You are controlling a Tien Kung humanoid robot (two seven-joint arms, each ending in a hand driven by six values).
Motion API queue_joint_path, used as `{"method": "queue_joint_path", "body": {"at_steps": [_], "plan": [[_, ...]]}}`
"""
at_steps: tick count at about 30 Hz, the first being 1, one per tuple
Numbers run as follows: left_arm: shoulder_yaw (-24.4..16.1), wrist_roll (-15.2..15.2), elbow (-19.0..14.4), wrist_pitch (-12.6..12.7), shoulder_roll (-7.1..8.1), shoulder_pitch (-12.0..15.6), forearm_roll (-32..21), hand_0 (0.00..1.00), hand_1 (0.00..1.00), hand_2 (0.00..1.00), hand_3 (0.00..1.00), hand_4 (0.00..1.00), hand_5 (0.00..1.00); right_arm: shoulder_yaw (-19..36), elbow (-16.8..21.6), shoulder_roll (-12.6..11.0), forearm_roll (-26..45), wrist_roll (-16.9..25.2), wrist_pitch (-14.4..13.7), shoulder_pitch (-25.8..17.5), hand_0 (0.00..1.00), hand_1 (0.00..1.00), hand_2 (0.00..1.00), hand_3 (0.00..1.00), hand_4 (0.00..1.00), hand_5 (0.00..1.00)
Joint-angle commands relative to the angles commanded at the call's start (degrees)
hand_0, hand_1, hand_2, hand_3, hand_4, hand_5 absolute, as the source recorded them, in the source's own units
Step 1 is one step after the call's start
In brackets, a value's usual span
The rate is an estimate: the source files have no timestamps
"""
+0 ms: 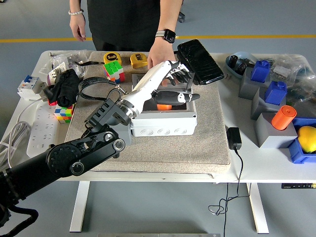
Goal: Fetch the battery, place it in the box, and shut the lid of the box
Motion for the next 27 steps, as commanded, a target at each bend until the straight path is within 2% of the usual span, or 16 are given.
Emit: {"method": "queue_joint_path", "body": {"at_steps": [8,15,16,21,22,27], "plan": [[2.5,0.0,1.2,-0.2,0.95,1.1,-0.6,0.401,0.536,0.509,0.517,0.966,0.402,0.1,0.0,0.0,0.0,0.0,0.0,0.0,0.590,0.601,0.589,0.543,0.978,0.568],[4.4,-0.3,2.4,-0.1,0.76,1.5,-1.2,0.425,0.545,0.516,0.523,0.963,0.408,0.0,0.0,0.1,0.1,0.1,0.0,0.0,0.590,0.601,0.589,0.543,0.978,0.567],[4.5,-0.4,2.6,-0.1,0.74,1.5,-1.2,0.456,0.546,0.517,0.523,0.960,0.411,0.0,0.0,0.1,0.1,0.1,0.0,0.0,0.590,0.601,0.589,0.543,0.978,0.566],[4.9,-1.0,4.2,0.2,0.56,1.4,-1.9,0.456,0.546,0.517,0.523,0.960,0.411,0.0,0.0,0.0,0.1,0.1,0.0,0.1,0.590,0.601,0.589,0.543,0.978,0.566],[4.9,-1.1,4.5,0.2,0.53,1.4,-2.0,0.534,0.554,0.518,0.523,0.959,0.411,0.0,-0.1,0.1,0.1,0.1,0.0,0.1,0.590,0.601,0.589,0.543,0.978,0.566],[5.0,-1.4,5.6,0.5,0.44,1.3,-2.2,0.534,0.554,0.518,0.523,0.959,0.411,0.1,0.0,0.1,0.1,0.1,0.0,0.1,0.590,0.601,0.589,0.543,0.978,0.566]]}}
